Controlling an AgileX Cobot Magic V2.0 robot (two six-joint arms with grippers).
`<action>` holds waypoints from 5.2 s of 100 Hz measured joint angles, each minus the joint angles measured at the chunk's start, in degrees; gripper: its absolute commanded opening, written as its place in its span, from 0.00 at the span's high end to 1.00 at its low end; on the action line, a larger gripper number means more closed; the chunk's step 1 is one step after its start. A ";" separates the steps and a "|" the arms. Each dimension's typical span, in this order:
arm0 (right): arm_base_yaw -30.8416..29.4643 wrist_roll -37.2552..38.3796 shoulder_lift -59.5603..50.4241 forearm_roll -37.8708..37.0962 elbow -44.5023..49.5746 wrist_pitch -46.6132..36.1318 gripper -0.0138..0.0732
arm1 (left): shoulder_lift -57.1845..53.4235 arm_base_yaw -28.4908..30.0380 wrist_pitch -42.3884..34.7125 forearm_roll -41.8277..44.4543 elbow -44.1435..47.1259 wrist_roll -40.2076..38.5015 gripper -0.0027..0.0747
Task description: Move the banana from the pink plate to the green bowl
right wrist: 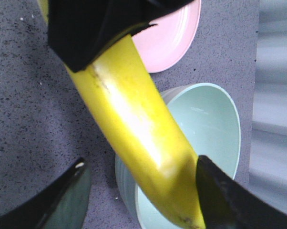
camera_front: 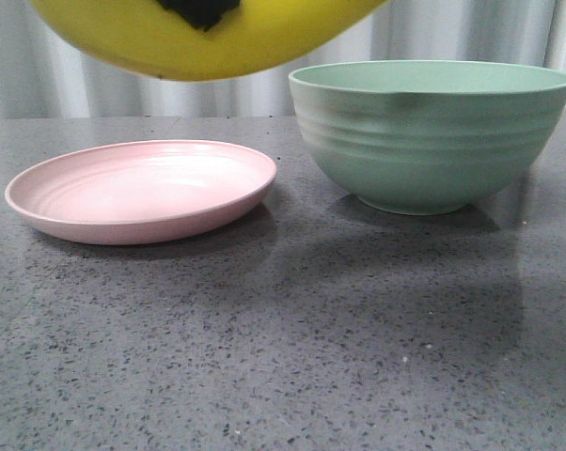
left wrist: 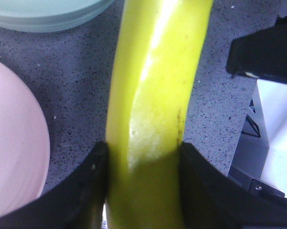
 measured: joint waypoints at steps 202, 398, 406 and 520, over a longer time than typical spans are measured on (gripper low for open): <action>-11.04 2.79 1.63 1.47 0.00 1.87 0.93 | 0.37 0.12 0.13 3.43 -11.96 -2.36 0.40; -34.08 24.52 -0.94 10.47 -1.92 -4.52 0.93 | -0.39 0.12 0.64 9.06 -15.82 -5.99 0.99; -34.08 26.31 -4.88 11.13 -1.31 -5.36 0.93 | -1.51 0.12 0.64 9.08 -15.82 -5.99 0.99; -34.08 36.78 -65.88 15.47 50.37 -42.49 0.93 | -64.35 0.12 -52.16 10.04 57.78 -5.99 0.99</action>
